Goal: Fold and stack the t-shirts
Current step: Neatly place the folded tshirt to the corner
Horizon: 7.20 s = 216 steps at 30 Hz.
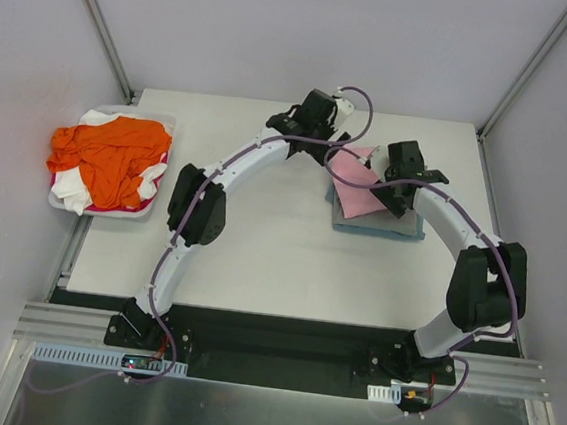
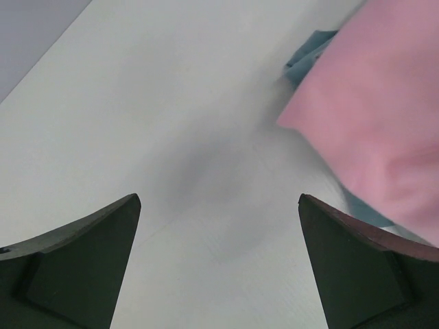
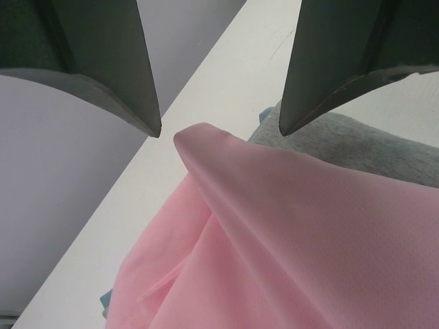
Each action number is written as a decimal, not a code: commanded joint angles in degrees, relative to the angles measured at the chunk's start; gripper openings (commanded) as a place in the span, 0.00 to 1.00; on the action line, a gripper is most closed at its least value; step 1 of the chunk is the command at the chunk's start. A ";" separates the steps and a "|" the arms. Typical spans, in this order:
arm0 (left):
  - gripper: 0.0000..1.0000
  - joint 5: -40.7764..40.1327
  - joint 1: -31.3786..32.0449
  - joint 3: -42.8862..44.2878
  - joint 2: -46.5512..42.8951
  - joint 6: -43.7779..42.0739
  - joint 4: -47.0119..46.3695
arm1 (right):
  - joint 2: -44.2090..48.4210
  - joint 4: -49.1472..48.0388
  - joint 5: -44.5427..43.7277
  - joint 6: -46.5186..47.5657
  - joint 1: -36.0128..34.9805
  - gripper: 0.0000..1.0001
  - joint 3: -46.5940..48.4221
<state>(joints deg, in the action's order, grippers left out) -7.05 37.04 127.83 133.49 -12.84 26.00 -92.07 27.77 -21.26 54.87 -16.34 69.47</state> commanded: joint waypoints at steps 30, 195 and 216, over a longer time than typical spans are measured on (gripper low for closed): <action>0.99 -1.83 -4.87 -19.37 -15.98 2.47 -2.88 | -0.92 4.39 1.83 0.50 0.96 0.01 -3.29; 0.99 0.02 -5.57 -30.80 -22.31 3.35 -7.72 | 0.84 9.49 -4.32 -4.07 -4.05 0.69 16.30; 0.99 -0.07 -5.66 -31.94 -23.01 3.35 -7.81 | -4.60 4.85 -6.34 -2.67 -6.69 0.70 17.98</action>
<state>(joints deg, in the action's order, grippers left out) -7.46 31.79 96.79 114.30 -9.80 18.65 -93.67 37.32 -26.59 51.62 -23.92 86.78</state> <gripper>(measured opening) 0.993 0.705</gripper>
